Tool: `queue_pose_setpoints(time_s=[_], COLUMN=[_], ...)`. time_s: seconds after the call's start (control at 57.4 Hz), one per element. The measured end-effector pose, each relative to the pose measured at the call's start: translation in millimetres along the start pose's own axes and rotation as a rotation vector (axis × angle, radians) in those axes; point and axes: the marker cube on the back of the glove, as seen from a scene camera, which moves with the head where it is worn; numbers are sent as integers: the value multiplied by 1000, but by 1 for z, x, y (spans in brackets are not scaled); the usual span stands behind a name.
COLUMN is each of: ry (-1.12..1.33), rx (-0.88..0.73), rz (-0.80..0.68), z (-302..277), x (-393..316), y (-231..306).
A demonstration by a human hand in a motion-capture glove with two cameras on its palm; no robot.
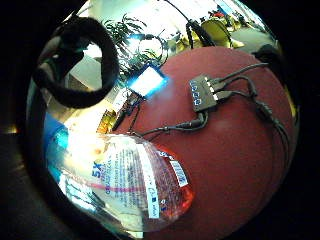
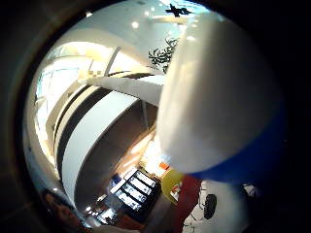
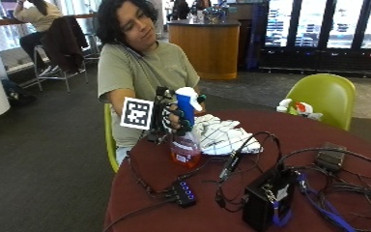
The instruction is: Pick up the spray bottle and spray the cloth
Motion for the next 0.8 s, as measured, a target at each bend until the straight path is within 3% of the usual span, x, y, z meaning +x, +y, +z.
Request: queue_pose_setpoints(time_s=[0.07, 0.174, 0.279, 0.348, 0.418, 0.488, 0.557, 0.801], ry=[-14, -57, -90, -77, -34, 46, 160, 686], rx=[-117, -138, -110, -92, -137, -312, -455, -857], rz=[-26, 180, 261, 235, 114, 45, 66, -20], z=[1, -2, -22, -45, -61, -75, -77, -29], x=[11, 8, -7, -31, -60, -90, -122, -157], y=[3, -1, -9, -13, -18, -15, -11, 2])
